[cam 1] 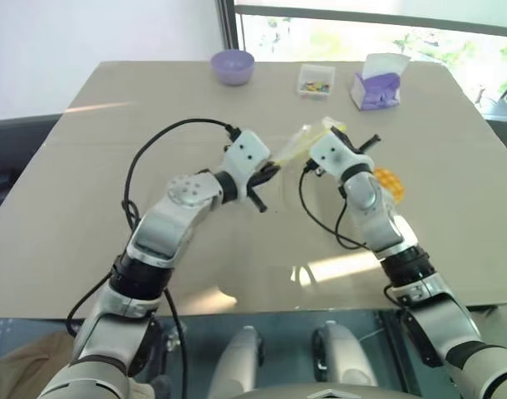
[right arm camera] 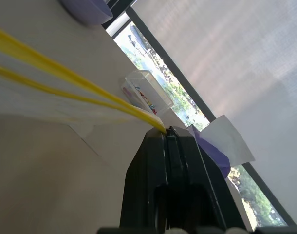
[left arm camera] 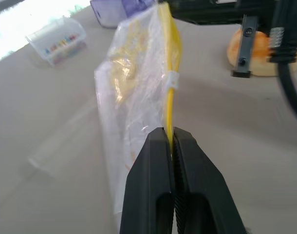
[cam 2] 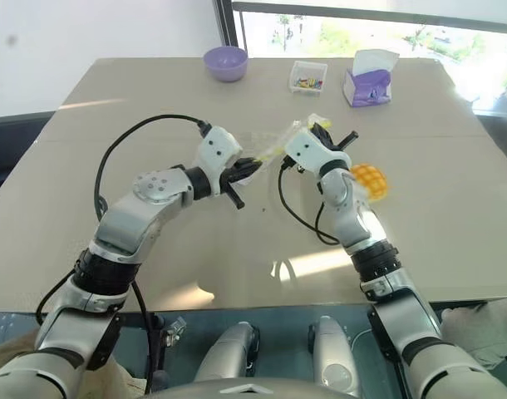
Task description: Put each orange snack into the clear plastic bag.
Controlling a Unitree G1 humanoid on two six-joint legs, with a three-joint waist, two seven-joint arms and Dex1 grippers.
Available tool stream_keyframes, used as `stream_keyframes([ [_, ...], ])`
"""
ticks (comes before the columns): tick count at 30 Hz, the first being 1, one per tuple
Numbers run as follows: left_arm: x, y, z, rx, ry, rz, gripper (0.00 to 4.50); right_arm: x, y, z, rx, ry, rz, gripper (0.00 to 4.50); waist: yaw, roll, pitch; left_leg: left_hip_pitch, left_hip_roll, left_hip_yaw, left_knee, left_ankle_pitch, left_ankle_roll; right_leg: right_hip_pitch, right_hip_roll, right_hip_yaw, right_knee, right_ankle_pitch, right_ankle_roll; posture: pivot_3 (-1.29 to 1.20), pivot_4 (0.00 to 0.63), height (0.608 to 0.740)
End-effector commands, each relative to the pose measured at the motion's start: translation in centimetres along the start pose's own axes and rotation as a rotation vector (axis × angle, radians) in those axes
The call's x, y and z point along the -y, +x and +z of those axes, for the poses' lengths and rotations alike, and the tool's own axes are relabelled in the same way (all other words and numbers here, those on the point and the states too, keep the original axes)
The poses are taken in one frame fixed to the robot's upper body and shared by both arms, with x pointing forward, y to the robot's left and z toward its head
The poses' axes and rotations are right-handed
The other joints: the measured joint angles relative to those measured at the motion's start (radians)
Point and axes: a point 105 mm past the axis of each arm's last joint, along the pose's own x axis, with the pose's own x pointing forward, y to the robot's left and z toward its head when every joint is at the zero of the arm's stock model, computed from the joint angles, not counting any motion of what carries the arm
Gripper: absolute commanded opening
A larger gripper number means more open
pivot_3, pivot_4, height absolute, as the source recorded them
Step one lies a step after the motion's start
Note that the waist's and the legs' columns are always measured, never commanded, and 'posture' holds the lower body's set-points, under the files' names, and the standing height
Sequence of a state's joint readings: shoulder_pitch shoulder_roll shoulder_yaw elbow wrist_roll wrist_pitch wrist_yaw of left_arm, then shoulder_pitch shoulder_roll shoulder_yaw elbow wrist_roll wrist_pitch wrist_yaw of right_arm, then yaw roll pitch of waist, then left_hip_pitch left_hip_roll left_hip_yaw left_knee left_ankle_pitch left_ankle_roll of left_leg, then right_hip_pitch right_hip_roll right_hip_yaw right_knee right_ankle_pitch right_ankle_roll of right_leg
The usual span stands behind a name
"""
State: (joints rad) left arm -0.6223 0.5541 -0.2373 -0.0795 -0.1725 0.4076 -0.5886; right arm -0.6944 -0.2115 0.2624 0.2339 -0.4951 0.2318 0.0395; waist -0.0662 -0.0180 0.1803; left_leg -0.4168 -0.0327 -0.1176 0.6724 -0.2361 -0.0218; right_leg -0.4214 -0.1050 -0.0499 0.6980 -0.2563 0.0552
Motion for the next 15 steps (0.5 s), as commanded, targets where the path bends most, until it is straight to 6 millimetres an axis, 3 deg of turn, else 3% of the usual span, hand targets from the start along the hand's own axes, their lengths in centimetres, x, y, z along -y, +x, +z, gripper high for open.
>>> stream_keyframes([
  [1, -1.9, -0.7, 0.9, 0.120, 0.116, 0.023, 0.05, 2.6, -0.2, 0.8, 0.054, 0.010, -0.052, 0.00, 0.003, 0.000, 0.000, -0.001, 0.000, 0.002, 0.000, 0.000, 0.000, -0.001, 0.000, 0.002, 0.000, 0.000, 0.000, 0.00, 0.150, 0.666],
  [5, -2.9, -0.9, 0.8, 0.174, 0.179, 0.017, 0.05, 2.4, -0.9, 0.8, 0.090, 0.003, 0.010, 0.00, 0.006, -0.001, 0.000, -0.005, 0.000, 0.008, 0.001, -0.001, 0.002, -0.009, 0.000, 0.008, 0.003, 0.000, 0.000, 0.00, 0.150, 0.666],
  [9, -2.8, -1.6, 0.8, 0.215, 0.233, -0.025, 0.05, 2.0, -2.1, 0.4, 0.094, 0.024, 0.082, 0.00, 0.008, -0.001, -0.001, -0.020, 0.000, 0.012, 0.012, -0.002, 0.004, -0.024, -0.001, 0.011, 0.013, 0.000, 0.001, 0.00, 0.150, 0.666],
  [13, -2.7, -2.2, 1.2, 0.251, 0.244, -0.043, 0.05, 1.3, -3.5, -0.1, 0.084, 0.060, 0.186, 0.00, 0.007, -0.001, -0.001, -0.021, 0.000, 0.015, 0.016, -0.005, 0.009, -0.026, -0.001, 0.014, 0.015, 0.000, 0.001, 0.00, 0.150, 0.666],
  [15, -2.6, -2.7, 1.3, 0.269, 0.235, -0.065, 0.00, 1.5, -4.2, -0.5, 0.072, 0.082, 0.200, 0.55, 0.007, -0.001, -0.001, -0.020, 0.000, 0.015, 0.016, -0.006, 0.010, -0.025, 0.000, 0.014, 0.016, 0.000, 0.001, 0.00, 0.150, 0.666],
])
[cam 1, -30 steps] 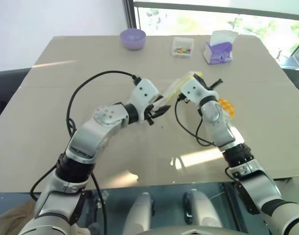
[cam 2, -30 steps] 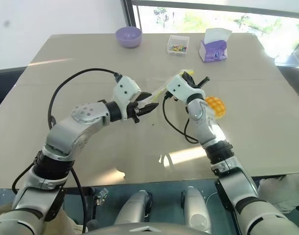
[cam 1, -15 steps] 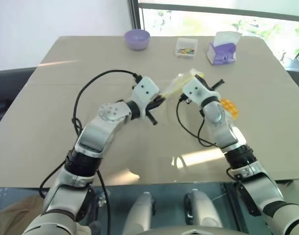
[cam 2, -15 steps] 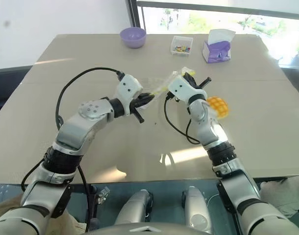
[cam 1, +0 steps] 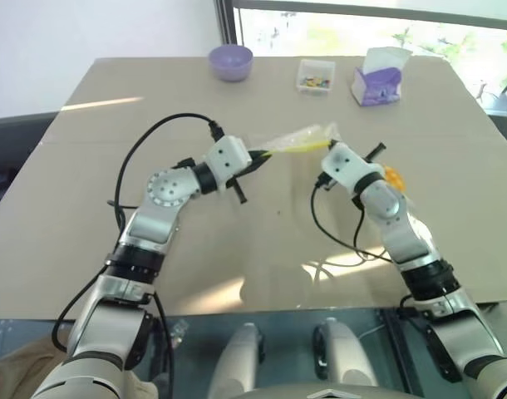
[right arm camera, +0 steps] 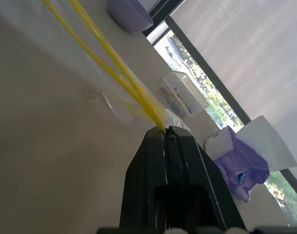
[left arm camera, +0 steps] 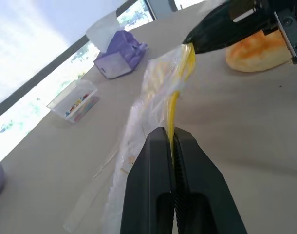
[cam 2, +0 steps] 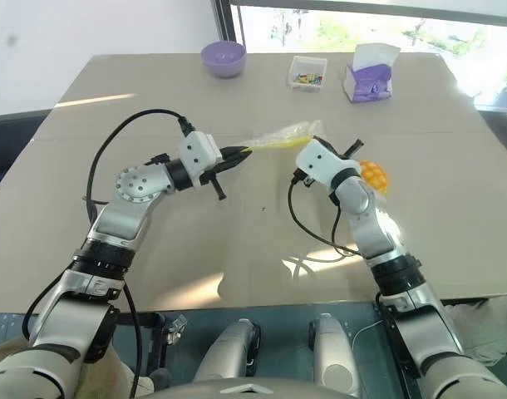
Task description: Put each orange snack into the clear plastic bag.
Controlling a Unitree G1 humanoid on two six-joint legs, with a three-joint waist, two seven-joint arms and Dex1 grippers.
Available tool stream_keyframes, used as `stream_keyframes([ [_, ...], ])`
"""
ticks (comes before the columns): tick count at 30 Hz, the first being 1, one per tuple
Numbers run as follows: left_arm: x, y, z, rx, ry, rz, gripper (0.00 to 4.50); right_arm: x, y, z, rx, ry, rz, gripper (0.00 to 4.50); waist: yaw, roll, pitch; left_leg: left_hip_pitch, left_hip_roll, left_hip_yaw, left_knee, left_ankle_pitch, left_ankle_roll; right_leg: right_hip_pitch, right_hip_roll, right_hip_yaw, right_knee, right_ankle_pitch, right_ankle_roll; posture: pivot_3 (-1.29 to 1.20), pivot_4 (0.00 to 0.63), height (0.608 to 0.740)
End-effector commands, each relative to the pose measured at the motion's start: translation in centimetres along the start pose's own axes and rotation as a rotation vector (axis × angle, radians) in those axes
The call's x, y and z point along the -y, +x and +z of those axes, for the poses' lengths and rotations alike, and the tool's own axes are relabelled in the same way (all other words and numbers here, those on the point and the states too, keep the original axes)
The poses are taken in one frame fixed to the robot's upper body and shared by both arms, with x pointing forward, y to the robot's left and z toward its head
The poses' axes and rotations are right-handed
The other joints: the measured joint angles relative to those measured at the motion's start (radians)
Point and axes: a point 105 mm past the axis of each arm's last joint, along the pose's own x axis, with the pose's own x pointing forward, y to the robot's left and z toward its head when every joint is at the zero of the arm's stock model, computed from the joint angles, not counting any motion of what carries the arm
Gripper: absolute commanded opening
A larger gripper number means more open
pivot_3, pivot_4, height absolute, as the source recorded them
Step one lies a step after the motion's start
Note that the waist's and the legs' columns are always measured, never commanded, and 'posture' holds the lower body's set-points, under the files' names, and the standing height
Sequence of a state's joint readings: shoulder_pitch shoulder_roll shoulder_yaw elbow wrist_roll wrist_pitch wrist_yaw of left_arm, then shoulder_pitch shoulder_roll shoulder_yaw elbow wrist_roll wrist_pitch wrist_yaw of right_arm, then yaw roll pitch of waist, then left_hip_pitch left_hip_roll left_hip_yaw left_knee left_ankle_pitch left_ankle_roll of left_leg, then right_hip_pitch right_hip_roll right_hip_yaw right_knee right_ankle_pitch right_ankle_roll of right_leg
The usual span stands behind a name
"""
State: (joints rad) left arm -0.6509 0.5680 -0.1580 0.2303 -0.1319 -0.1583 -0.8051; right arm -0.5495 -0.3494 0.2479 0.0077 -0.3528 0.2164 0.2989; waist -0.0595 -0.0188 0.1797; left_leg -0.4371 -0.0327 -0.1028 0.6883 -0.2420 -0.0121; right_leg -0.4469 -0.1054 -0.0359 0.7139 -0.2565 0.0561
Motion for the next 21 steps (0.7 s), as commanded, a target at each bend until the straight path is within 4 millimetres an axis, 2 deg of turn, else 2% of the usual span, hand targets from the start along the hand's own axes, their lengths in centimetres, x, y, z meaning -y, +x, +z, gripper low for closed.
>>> stream_keyframes([
  [1, -1.0, -1.4, 1.4, 0.062, 0.019, 0.014, 0.00, 1.6, -1.6, 0.2, 0.016, 0.048, -0.020, 0.76, 0.000, 0.000, 0.000, 0.000, 0.000, 0.000, 0.000, 0.000, 0.000, 0.000, 0.000, 0.000, 0.000, 0.000, 0.000, 0.00, 0.150, 0.666],
  [3, -1.0, -1.6, 1.2, 0.056, 0.007, 0.009, 0.00, 1.5, -2.3, 0.1, 0.020, 0.079, -0.007, 1.62, 0.000, 0.000, 0.000, 0.001, 0.000, 0.000, 0.000, 0.000, 0.000, 0.000, 0.000, 0.000, 0.001, 0.000, 0.000, 0.00, 0.150, 0.666],
  [7, -0.5, -1.8, 0.9, 0.045, 0.000, -0.010, 0.00, 1.4, -4.2, -0.4, 0.015, 0.145, 0.047, 1.62, 0.001, 0.000, 0.000, 0.001, 0.000, 0.001, 0.000, 0.000, 0.000, 0.000, 0.000, 0.001, 0.001, 0.000, 0.000, 0.00, 0.150, 0.666],
  [10, 0.0, -1.7, 1.0, 0.046, -0.011, -0.025, 0.00, 1.2, -5.9, -0.7, 0.001, 0.200, 0.096, 0.77, 0.005, 0.000, 0.000, 0.001, 0.000, 0.001, 0.000, -0.001, 0.001, 0.000, 0.000, 0.001, 0.000, 0.000, 0.000, 0.00, 0.150, 0.666],
  [11, 0.1, -1.7, 1.0, 0.043, -0.007, -0.027, 0.00, 1.1, -6.4, -0.7, -0.003, 0.204, 0.107, 0.22, 0.006, 0.000, 0.000, 0.001, 0.000, 0.001, 0.000, -0.001, 0.001, 0.001, 0.000, 0.001, 0.000, 0.000, 0.000, 0.00, 0.150, 0.666],
  [12, 0.3, -1.7, 1.0, 0.041, -0.001, -0.030, 0.00, 1.0, -6.7, -0.7, -0.004, 0.216, 0.115, 0.01, 0.006, 0.000, 0.000, 0.001, 0.000, 0.002, 0.000, -0.001, 0.001, 0.001, 0.000, 0.001, 0.000, 0.000, 0.000, 0.00, 0.150, 0.666],
  [16, 0.5, -1.6, 0.9, 0.034, -0.005, -0.032, 0.00, 0.6, -8.2, 0.0, 0.014, 0.297, 0.166, 0.01, 0.007, 0.000, 0.000, 0.002, 0.001, 0.002, 0.000, -0.001, 0.002, 0.001, 0.001, 0.002, 0.001, 0.000, 0.000, 0.00, 0.150, 0.666],
  [21, 0.7, -1.4, 0.9, 0.031, -0.010, -0.038, 0.00, 0.9, -9.0, 0.2, 0.019, 0.334, 0.182, 0.01, 0.011, 0.000, 0.000, 0.004, 0.001, 0.003, 0.001, -0.001, 0.002, 0.003, 0.001, 0.003, 0.001, 0.000, 0.000, 0.00, 0.150, 0.666],
])
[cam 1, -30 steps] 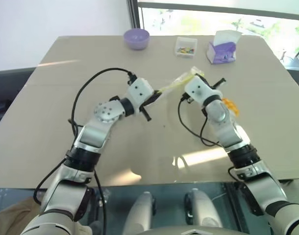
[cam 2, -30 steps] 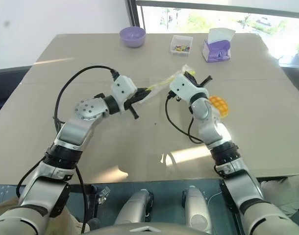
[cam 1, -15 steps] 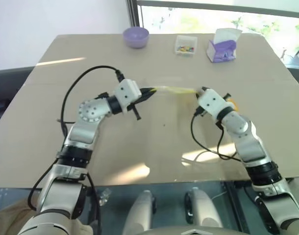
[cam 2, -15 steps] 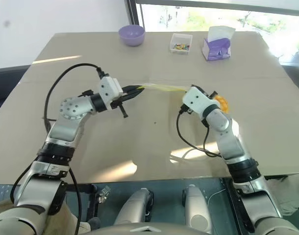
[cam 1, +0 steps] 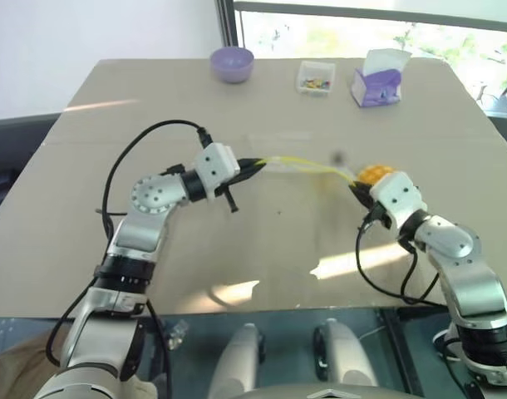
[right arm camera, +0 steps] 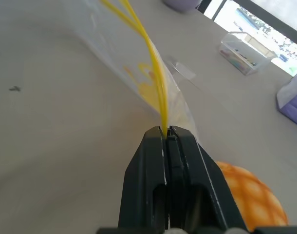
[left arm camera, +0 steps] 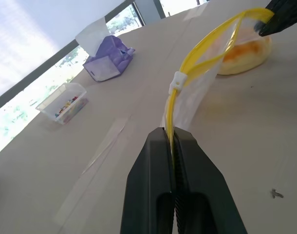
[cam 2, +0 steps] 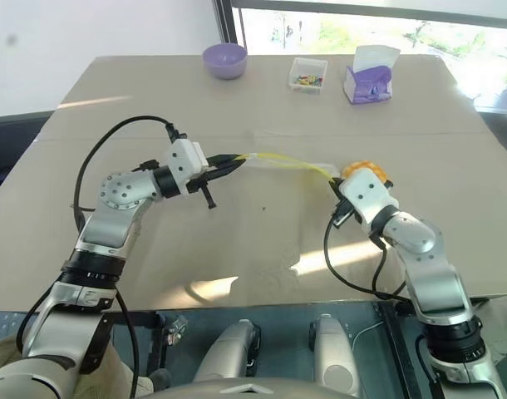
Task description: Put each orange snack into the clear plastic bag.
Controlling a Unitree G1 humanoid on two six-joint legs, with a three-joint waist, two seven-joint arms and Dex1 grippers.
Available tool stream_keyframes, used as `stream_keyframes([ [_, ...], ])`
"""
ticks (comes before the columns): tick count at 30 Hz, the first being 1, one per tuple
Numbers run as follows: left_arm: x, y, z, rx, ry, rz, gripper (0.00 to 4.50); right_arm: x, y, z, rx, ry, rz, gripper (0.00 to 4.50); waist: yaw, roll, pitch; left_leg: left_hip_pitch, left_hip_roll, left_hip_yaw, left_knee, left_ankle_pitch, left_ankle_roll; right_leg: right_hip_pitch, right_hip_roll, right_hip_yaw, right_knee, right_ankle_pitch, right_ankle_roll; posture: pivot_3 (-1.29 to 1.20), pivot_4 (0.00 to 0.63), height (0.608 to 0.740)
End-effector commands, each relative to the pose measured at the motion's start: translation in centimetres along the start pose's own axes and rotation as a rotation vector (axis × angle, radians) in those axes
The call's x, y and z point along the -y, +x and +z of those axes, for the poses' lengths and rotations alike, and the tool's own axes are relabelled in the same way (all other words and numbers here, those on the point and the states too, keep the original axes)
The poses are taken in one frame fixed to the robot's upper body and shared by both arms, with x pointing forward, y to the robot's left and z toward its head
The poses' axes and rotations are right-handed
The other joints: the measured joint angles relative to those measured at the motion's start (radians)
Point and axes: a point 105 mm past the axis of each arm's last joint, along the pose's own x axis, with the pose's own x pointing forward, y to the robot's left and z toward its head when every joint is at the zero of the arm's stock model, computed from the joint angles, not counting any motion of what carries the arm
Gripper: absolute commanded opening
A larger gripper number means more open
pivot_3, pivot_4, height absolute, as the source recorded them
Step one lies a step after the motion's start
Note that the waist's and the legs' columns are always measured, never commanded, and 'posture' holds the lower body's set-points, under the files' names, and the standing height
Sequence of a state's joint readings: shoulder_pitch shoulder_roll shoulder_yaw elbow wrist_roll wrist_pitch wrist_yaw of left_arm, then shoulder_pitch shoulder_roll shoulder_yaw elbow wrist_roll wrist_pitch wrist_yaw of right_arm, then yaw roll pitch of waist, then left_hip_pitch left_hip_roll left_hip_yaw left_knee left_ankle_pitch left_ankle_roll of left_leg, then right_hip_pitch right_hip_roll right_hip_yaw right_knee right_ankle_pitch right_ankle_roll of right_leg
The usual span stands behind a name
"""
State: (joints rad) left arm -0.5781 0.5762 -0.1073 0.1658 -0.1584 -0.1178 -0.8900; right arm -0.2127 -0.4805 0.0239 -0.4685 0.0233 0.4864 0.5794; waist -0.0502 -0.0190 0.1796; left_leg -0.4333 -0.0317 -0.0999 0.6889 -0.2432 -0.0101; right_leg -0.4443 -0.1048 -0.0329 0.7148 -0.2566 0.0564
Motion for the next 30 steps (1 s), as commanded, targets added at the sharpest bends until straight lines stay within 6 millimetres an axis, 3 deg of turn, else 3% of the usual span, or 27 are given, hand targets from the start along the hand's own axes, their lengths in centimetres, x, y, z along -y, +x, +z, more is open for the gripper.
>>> stream_keyframes([
  [1, -0.3, 0.0, 1.3, 0.038, 0.039, 0.011, 0.00, 0.9, -0.8, 1.1, 0.032, -0.028, -0.022, 0.01, 0.003, 0.000, 0.000, 0.000, 0.000, 0.000, 0.000, 0.000, 0.000, 0.000, 0.000, 0.000, 0.000, 0.000, 0.000, 0.00, 0.150, 0.666],
  [3, -0.3, 0.1, 1.3, 0.037, 0.037, 0.011, 0.00, 1.3, -0.8, 0.7, 0.009, -0.047, -0.030, 0.01, 0.007, 0.000, 0.000, 0.000, 0.000, 0.000, 0.000, 0.000, 0.000, 0.000, 0.000, 0.000, 0.000, 0.000, 0.000, 0.00, 0.150, 0.666],
  [6, -0.4, -0.1, 1.1, 0.027, 0.042, 0.016, 0.00, 2.5, -0.8, -1.0, -0.056, -0.126, -0.081, 0.81, 0.009, 0.000, 0.000, 0.000, 0.000, 0.001, 0.000, 0.000, 0.000, 0.000, 0.000, 0.000, 0.000, 0.000, 0.000, 0.00, 0.150, 0.666],
  [8, -0.5, -0.1, 1.0, 0.020, 0.044, 0.020, 0.00, 2.7, -0.8, -1.7, -0.074, -0.151, -0.096, 1.87, 0.010, 0.000, 0.000, 0.000, 0.000, 0.001, 0.000, 0.000, 0.000, 0.000, 0.000, 0.000, 0.000, 0.000, 0.000, 0.00, 0.150, 0.666],
  [10, -0.6, -0.2, 0.9, 0.008, 0.053, 0.027, 0.00, 2.7, -1.2, -2.0, -0.087, -0.157, -0.075, 2.58, 0.009, 0.000, 0.000, 0.000, 0.000, 0.001, 0.000, 0.000, 0.000, 0.000, 0.000, 0.000, 0.000, 0.000, 0.000, 0.00, 0.150, 0.666],
  [13, -0.8, -0.3, 0.6, -0.007, 0.065, 0.038, 0.00, 3.4, -2.1, -0.9, -0.032, -0.101, -0.063, 2.58, 0.009, 0.000, 0.000, 0.000, 0.000, 0.001, 0.000, 0.000, 0.000, 0.000, 0.000, 0.000, 0.000, 0.000, 0.000, 0.00, 0.150, 0.666],
  [18, -0.9, -0.2, 0.2, -0.032, 0.078, 0.048, 0.00, 1.3, -0.8, 3.0, 0.110, -0.031, 0.020, 0.08, 0.006, 0.000, 0.000, 0.001, 0.001, 0.002, 0.000, 0.000, 0.001, 0.000, 0.000, 0.002, 0.000, 0.000, 0.000, 0.00, 0.150, 0.666],
  [23, -1.0, 0.0, 0.1, -0.040, 0.080, 0.060, 0.00, -1.2, 1.9, 4.7, 0.162, -0.008, 0.085, 0.08, 0.008, 0.000, 0.000, 0.001, 0.001, 0.002, 0.000, 0.000, 0.000, 0.000, 0.001, 0.001, 0.000, 0.000, 0.000, 0.00, 0.150, 0.666],
  [30, -0.8, 0.3, 0.4, -0.031, 0.088, 0.066, 0.00, -2.1, 5.3, 5.1, 0.175, 0.002, 0.079, 0.08, 0.009, -0.001, -0.001, 0.000, 0.000, 0.001, 0.001, 0.000, 0.000, 0.000, 0.000, 0.001, 0.000, 0.000, 0.000, 0.00, 0.150, 0.666],
])
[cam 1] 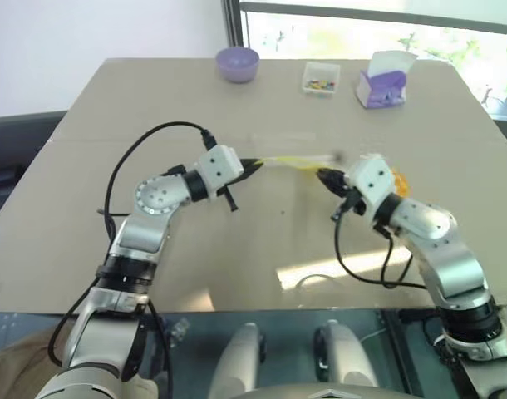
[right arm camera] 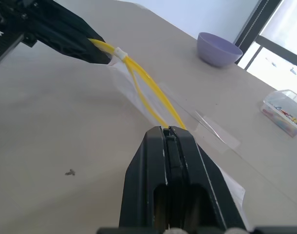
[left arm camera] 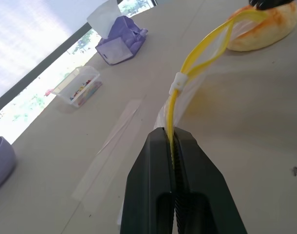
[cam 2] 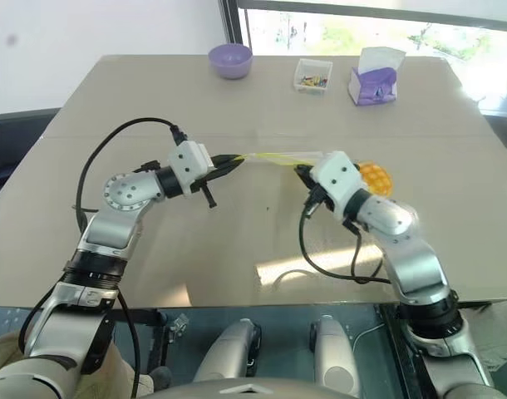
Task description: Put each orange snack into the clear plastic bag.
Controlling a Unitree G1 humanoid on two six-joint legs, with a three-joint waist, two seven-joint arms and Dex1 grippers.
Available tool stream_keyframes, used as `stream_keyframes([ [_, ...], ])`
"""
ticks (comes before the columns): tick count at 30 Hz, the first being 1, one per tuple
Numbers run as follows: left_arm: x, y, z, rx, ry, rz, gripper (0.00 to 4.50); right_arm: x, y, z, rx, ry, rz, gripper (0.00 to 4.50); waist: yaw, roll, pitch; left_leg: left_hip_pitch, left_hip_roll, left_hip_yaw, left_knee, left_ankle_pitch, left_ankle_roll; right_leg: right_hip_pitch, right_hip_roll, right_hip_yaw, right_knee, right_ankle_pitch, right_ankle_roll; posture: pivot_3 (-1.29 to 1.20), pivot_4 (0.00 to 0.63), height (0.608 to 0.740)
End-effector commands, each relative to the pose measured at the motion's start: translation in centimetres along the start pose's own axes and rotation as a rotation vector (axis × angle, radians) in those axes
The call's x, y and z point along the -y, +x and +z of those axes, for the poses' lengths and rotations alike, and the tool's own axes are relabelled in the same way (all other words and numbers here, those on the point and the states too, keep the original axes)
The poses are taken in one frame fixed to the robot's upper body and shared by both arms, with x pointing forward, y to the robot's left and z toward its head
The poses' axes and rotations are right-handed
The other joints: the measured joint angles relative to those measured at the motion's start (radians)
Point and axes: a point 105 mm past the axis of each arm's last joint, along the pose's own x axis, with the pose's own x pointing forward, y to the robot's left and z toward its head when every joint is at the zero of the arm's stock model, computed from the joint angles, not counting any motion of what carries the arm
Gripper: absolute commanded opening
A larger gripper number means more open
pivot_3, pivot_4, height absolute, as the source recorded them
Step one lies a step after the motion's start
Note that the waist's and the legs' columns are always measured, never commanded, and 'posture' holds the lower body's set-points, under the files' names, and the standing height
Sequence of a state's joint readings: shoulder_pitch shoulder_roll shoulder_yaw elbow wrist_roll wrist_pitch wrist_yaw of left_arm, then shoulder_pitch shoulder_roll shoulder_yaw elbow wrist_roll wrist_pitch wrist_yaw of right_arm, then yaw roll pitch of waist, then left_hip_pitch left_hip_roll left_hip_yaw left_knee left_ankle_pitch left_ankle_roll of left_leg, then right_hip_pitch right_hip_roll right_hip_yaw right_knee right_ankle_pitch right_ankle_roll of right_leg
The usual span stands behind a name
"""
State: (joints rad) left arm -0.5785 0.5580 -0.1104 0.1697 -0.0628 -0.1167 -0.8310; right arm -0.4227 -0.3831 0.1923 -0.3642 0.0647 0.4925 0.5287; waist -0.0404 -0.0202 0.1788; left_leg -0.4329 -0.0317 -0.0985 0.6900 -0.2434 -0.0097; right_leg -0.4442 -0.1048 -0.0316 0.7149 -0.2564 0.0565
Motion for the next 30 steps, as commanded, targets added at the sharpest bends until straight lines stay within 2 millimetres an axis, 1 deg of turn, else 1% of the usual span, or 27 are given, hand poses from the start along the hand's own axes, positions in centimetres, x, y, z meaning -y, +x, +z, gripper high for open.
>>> stream_keyframes([
  [1, -0.6, -0.1, 1.1, 0.030, 0.040, 0.024, 0.00, 0.6, 0.9, 0.9, 0.036, -0.032, -0.035, 0.08, -0.001, 0.000, 0.000, 0.000, 0.000, 0.000, 0.000, 0.000, 0.000, 0.000, 0.000, 0.000, 0.000, 0.000, 0.000, 0.00, 0.150, 0.666],
  [8, -0.3, -0.1, 1.4, 0.039, 0.032, 0.026, 0.00, 0.9, 2.1, 0.7, 0.038, -0.030, -0.038, 0.08, -0.002, 0.000, 0.000, 0.000, 0.000, 0.000, 0.000, 0.000, 0.000, 0.000, 0.000, 0.000, 0.000, 0.000, 0.000, 0.00, 0.150, 0.666],
  [12, 0.2, -0.3, 1.6, 0.045, 0.028, 0.020, 0.00, 0.7, 2.8, 0.4, 0.035, -0.009, -0.032, 0.08, -0.003, 0.000, 0.000, 0.000, 0.000, 0.000, 0.000, 0.000, 0.000, 0.000, 0.000, 0.000, 0.000, 0.000, 0.000, 0.00, 0.150, 0.666],
  [15, 0.6, -0.5, 1.5, 0.040, 0.043, 0.007, 0.00, 0.7, 3.1, 0.7, 0.050, 0.029, -0.028, 0.08, -0.003, 0.000, 0.000, 0.000, 0.000, 0.000, 0.000, 0.000, 0.000, 0.000, 0.000, 0.000, 0.001, 0.000, 0.000, 0.00, 0.150, 0.666],
  [22, 1.6, -0.4, 1.8, 0.055, 0.075, -0.052, 0.00, 0.9, 3.3, 0.6, 0.062, 0.126, -0.024, 0.08, -0.003, 0.000, 0.000, 0.000, 0.000, 0.000, 0.000, 0.000, 0.000, 0.000, 0.000, 0.000, 0.001, 0.000, 0.000, 0.00, 0.150, 0.666],
  [25, 2.2, -0.4, 1.9, 0.067, 0.063, -0.091, 0.00, 1.1, 3.4, 0.3, 0.064, 0.151, -0.023, 0.08, -0.003, 0.000, 0.000, 0.000, 0.000, 0.000, 0.000, 0.000, 0.000, 0.000, 0.000, 0.000, 0.001, 0.000, 0.000, 0.00, 0.150, 0.666],
  [28, 3.2, -0.6, 1.6, 0.056, 0.062, -0.137, 0.00, 1.5, 3.1, 0.5, 0.085, 0.210, -0.031, 0.08, -0.004, 0.000, 0.000, 0.000, 0.000, 0.000, 0.000, 0.000, 0.000, -0.001, 0.000, 0.000, 0.001, 0.000, 0.000, 0.00, 0.150, 0.666],
  [30, 3.5, -0.8, 1.4, 0.052, 0.054, -0.150, 0.00, 1.6, 2.8, 0.5, 0.097, 0.245, -0.026, 0.08, -0.004, 0.000, 0.000, 0.000, 0.000, 0.000, 0.000, 0.000, 0.000, -0.001, 0.000, 0.001, 0.001, 0.000, 0.000, 0.00, 0.150, 0.666],
])
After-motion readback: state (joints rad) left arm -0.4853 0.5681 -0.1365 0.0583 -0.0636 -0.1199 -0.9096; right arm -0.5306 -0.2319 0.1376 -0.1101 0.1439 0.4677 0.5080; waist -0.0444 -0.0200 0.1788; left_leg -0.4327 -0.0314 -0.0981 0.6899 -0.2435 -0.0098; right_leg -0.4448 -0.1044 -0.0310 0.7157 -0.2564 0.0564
